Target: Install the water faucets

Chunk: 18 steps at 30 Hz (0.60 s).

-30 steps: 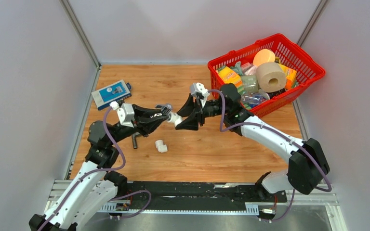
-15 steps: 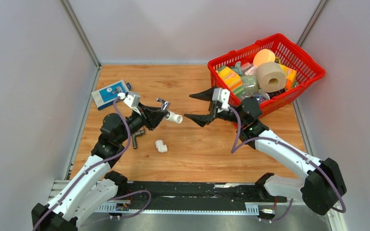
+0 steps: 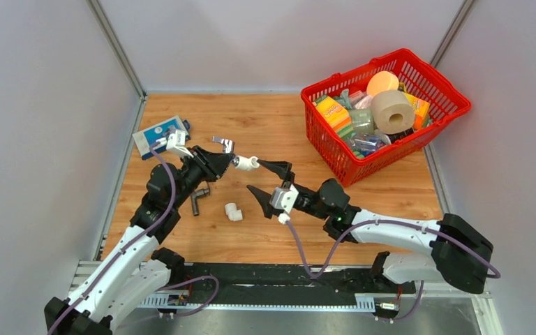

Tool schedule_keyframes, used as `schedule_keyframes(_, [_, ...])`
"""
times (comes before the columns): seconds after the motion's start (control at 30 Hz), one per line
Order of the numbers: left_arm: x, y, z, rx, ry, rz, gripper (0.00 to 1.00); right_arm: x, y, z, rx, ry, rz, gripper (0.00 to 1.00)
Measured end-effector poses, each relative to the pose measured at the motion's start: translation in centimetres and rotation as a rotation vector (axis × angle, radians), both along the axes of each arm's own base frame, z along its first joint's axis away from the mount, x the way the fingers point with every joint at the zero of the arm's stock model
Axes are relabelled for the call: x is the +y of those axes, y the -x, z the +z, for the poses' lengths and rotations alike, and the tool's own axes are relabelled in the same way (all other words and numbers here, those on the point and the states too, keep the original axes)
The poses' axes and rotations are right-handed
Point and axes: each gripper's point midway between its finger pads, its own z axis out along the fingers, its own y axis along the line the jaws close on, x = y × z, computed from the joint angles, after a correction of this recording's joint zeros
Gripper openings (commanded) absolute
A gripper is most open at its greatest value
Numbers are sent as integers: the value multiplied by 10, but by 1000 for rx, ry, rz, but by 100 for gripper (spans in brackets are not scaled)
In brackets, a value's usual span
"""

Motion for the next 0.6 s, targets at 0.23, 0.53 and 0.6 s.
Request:
schedule_keyframes(0.23, [1,4,16,20,120,15,0,10,-21,-24,-96,68,-155,74])
schedule_keyframes(0.53, [-1,5,22,36,172,5,0,13,-41,-28,-173,50,-281,74])
schedule_keyframes(0.6, [-2,6,23,40,185,1,0,15,-45,-26,-187,43,-298,74])
